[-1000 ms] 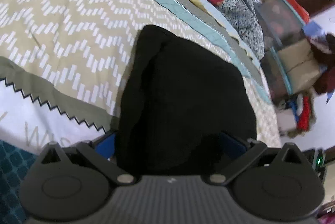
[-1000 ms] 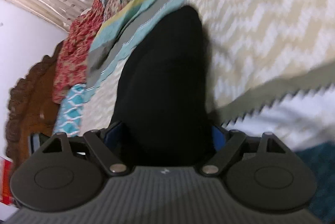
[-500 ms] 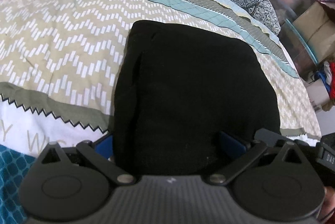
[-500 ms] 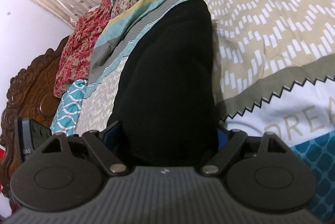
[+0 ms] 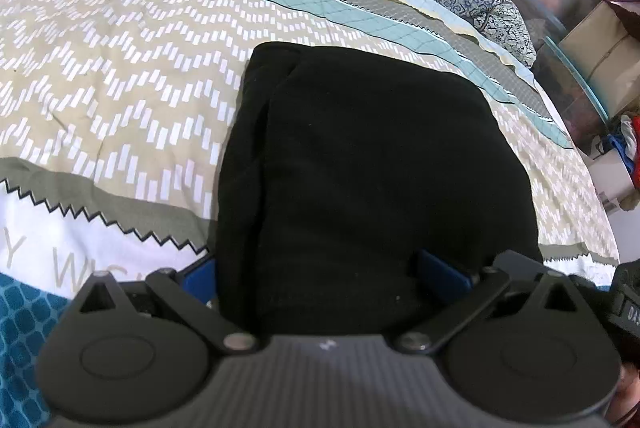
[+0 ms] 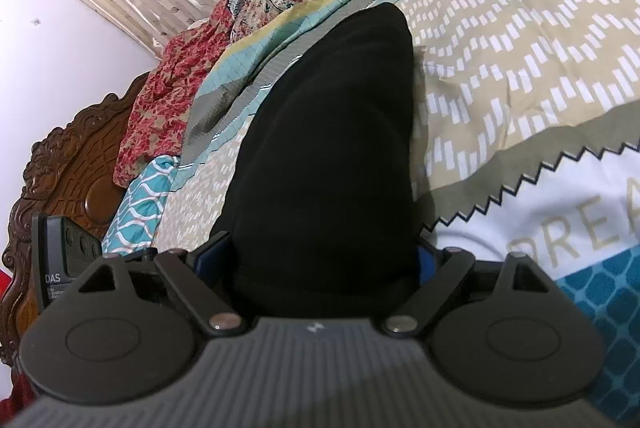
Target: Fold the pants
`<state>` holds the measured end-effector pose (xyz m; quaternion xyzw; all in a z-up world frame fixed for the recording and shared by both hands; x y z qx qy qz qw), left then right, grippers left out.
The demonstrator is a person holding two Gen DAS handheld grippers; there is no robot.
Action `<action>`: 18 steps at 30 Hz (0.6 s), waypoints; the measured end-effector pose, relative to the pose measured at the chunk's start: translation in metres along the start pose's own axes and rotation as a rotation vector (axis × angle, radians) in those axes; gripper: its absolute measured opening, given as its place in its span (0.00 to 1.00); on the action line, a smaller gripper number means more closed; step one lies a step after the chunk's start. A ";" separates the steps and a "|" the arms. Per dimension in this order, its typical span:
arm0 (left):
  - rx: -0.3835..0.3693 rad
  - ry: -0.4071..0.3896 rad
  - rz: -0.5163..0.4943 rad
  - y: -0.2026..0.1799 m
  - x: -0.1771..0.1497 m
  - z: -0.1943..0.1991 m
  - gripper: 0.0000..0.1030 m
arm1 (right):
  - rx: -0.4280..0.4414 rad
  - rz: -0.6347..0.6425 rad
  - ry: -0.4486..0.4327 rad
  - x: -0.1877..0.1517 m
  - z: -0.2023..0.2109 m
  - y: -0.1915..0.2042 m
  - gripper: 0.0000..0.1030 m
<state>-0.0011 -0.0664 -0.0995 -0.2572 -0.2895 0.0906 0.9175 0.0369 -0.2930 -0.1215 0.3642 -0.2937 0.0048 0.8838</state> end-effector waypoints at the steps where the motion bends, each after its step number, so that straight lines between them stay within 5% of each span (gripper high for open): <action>1: 0.001 -0.001 0.000 0.000 0.000 0.000 1.00 | 0.002 0.002 -0.001 0.000 0.000 0.000 0.87; 18: -0.022 -0.022 -0.005 0.003 -0.005 0.004 1.00 | 0.021 -0.027 -0.002 -0.001 0.004 -0.004 0.87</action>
Point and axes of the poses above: each gripper's, at about its wrist camera, not at the fingertips, and z roughly against the way its jaws point, y to its left, x to its top, the point moved 1 cm from there along -z, roughly the way its jaws point, and after that the axes turned 7 degrees about -x, right-handed, at the moved point
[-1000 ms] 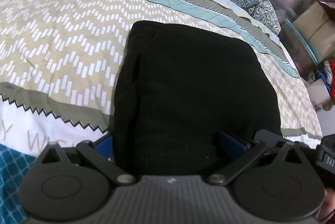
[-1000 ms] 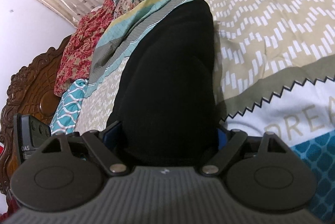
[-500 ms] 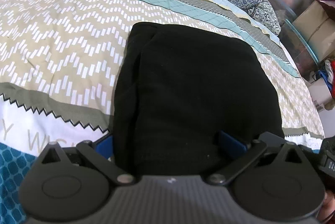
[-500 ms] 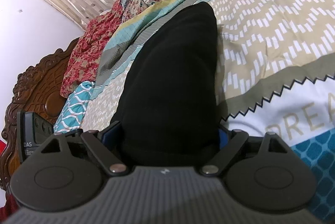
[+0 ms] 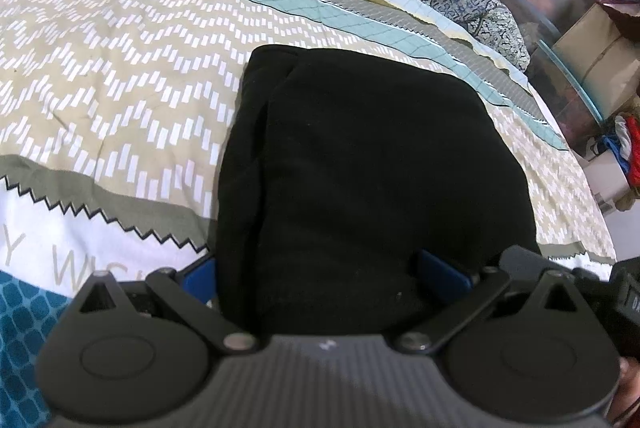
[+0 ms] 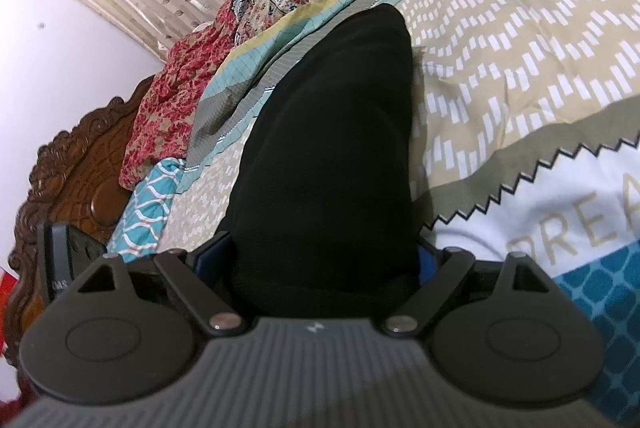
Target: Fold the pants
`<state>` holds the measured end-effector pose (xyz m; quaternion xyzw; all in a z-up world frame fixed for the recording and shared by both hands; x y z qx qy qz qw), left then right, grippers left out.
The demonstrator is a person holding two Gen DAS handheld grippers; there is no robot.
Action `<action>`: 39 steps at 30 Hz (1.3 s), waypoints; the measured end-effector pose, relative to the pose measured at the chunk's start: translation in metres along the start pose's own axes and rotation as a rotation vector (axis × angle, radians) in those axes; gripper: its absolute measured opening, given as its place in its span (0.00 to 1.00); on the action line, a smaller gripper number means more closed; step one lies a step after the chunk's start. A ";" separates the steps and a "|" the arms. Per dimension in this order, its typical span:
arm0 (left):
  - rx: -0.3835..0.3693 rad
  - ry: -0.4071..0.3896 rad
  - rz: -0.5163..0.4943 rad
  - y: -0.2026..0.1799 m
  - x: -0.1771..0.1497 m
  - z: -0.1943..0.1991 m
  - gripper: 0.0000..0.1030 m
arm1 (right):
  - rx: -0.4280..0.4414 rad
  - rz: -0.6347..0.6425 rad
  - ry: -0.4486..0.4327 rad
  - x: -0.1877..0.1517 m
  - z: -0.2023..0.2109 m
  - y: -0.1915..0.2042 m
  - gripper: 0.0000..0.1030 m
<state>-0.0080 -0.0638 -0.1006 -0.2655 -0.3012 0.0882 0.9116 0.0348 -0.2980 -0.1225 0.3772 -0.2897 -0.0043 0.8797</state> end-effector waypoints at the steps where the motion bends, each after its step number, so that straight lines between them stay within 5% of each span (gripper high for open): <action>1: -0.004 0.001 0.008 0.001 0.000 0.001 1.00 | 0.004 -0.015 0.004 0.000 0.002 -0.002 0.87; 18: -0.085 0.018 0.098 0.015 -0.005 0.011 1.00 | -0.052 -0.053 0.074 0.003 0.007 0.005 0.86; 21: -0.075 0.007 0.095 0.013 -0.005 0.011 0.99 | -0.086 -0.047 0.079 0.004 0.005 0.009 0.71; 23: -0.055 -0.011 0.078 0.006 -0.007 0.013 0.91 | -0.115 -0.031 0.095 0.004 0.003 0.015 0.63; 28: -0.073 -0.052 0.043 -0.008 -0.002 0.023 0.51 | -0.155 0.109 0.066 0.004 0.007 0.045 0.45; 39: -0.149 -0.218 0.003 -0.033 0.035 0.059 0.42 | -0.115 0.351 -0.161 0.027 0.018 0.087 0.42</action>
Point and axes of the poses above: each gripper's, at about its wrist camera, not at the fingertips, and z roughly against the way its jaws point, y to its left, x to its top, the point moved 1 cm from there along -z, roughly the way its jaws point, and after that the axes turned 7 degrees about -x, right-handed, at the moved point
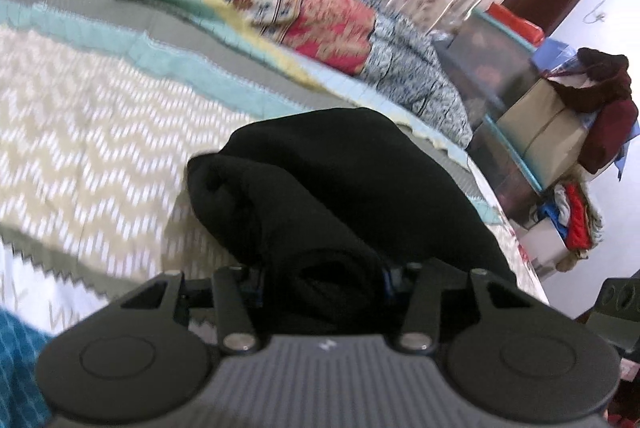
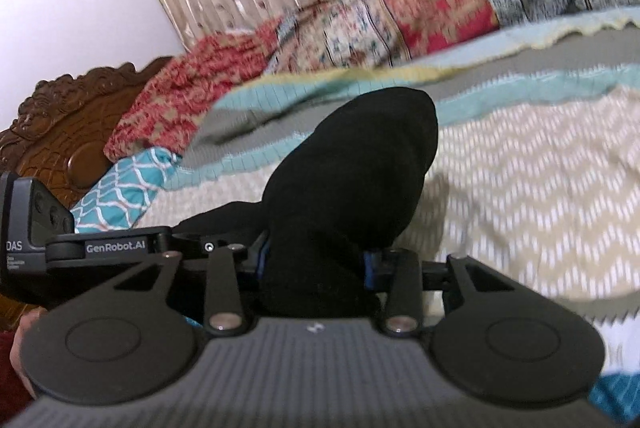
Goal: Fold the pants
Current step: 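Lift the folded pants with both grippers and carry them toward the pillows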
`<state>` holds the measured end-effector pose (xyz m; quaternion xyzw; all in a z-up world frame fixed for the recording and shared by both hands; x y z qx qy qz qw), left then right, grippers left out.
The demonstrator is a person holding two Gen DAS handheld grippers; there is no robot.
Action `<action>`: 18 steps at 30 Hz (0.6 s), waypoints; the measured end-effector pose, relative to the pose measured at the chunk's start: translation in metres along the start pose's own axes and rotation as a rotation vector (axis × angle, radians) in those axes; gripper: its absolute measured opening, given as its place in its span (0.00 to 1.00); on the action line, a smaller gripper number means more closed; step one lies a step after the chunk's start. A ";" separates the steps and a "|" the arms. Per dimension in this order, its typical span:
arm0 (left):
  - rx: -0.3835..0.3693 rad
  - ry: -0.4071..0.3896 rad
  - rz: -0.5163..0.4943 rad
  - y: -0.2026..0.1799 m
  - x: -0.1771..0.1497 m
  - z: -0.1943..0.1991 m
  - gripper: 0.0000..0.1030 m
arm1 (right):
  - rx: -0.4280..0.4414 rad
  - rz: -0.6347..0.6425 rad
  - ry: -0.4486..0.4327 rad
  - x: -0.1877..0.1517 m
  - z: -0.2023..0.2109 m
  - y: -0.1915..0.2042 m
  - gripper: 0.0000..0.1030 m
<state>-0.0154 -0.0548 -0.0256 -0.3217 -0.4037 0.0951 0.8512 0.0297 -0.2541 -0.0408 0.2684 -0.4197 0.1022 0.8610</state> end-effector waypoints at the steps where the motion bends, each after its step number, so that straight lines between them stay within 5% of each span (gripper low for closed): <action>1: 0.004 0.002 -0.002 0.001 0.001 -0.003 0.42 | -0.002 0.000 0.003 0.000 -0.004 -0.002 0.42; 9: 0.069 0.130 0.055 0.032 -0.026 -0.033 0.46 | -0.079 -0.029 0.159 -0.028 -0.031 -0.017 0.43; 13: 0.106 0.127 0.069 0.040 -0.026 -0.029 0.83 | -0.082 -0.074 0.193 -0.032 -0.033 -0.026 0.51; 16: 0.144 0.081 0.074 0.050 -0.018 -0.018 0.98 | -0.078 -0.087 0.212 -0.029 -0.032 -0.026 0.69; 18: 0.117 0.093 0.106 0.059 -0.013 -0.016 0.99 | -0.092 -0.065 0.198 -0.027 -0.030 -0.026 0.85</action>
Point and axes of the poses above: each gripper's, at about its wrist camera, not at the fingertips, and z roughly against the way its jaws point, y to its left, x to its top, the point moved 1 cm from there along -z, roughly the way its jaws point, and after that the axes turned 7 degrees about -x, right-handed, at the moved point
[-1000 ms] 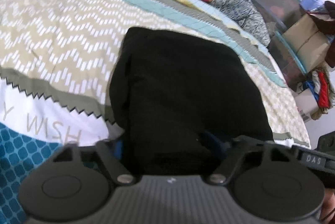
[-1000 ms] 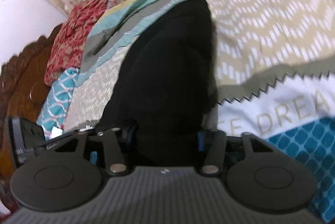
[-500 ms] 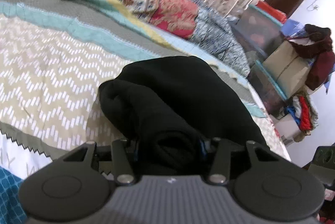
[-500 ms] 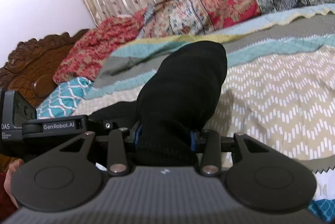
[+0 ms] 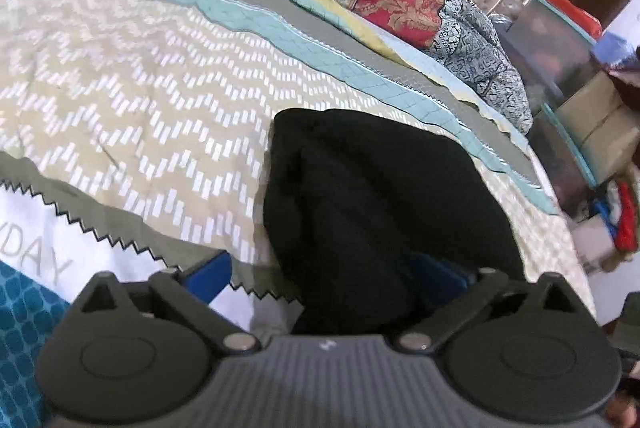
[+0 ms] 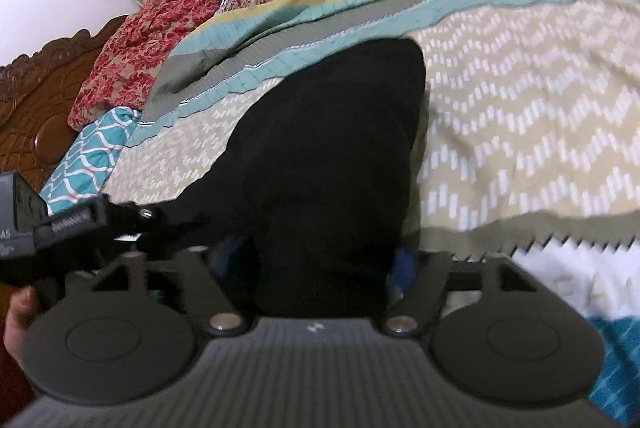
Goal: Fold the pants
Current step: 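Lift the folded pants with both grippers and carry them toward the pillows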
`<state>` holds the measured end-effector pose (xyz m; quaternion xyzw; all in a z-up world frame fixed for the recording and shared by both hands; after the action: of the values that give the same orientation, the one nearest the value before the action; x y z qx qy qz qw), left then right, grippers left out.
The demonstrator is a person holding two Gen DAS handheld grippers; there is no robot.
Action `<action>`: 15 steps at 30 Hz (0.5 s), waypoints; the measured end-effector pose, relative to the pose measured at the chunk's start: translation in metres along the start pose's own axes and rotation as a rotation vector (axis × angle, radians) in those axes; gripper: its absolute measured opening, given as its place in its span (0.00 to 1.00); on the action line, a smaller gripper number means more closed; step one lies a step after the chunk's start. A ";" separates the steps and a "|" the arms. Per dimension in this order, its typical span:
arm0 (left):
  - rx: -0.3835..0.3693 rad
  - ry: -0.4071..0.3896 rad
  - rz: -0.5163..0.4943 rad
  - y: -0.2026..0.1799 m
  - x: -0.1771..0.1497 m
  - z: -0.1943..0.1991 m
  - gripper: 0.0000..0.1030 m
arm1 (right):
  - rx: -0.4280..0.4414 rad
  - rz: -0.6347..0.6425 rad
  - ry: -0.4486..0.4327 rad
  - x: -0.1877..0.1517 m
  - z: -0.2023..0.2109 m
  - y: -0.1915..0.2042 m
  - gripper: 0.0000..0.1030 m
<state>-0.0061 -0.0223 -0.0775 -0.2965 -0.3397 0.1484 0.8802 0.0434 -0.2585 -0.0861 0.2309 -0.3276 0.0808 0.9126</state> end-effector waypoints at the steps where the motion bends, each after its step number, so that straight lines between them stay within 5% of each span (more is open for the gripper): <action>1: -0.021 0.016 0.016 0.003 0.002 -0.002 1.00 | -0.011 0.004 -0.013 -0.001 0.003 -0.003 0.85; 8: -0.102 0.085 0.071 0.014 0.004 -0.041 0.98 | 0.061 -0.124 0.045 0.004 -0.012 -0.028 0.87; 10: -0.147 0.075 0.054 0.009 0.002 -0.042 0.46 | 0.137 -0.173 0.103 0.001 -0.026 -0.030 0.57; 12: -0.164 0.065 0.066 0.000 0.008 -0.039 0.38 | 0.137 -0.164 0.104 0.003 -0.027 -0.017 0.49; 15: -0.195 0.008 0.032 -0.019 0.031 -0.021 0.36 | 0.116 0.029 -0.015 0.018 -0.005 0.021 0.46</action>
<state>0.0318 -0.0320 -0.0625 -0.3869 -0.3440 0.1274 0.8460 0.0543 -0.2379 -0.0705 0.2792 -0.3326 0.1111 0.8939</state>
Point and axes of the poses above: each gripper's, at about its wrist camera, not at the fingertips, and z roughly against the way its jaws point, y to its left, x to its top, the point moved 1 cm from there along -z, roughly the way its jaws point, and after that the axes turned 7 degrees about -x, right-handed, at the moved point
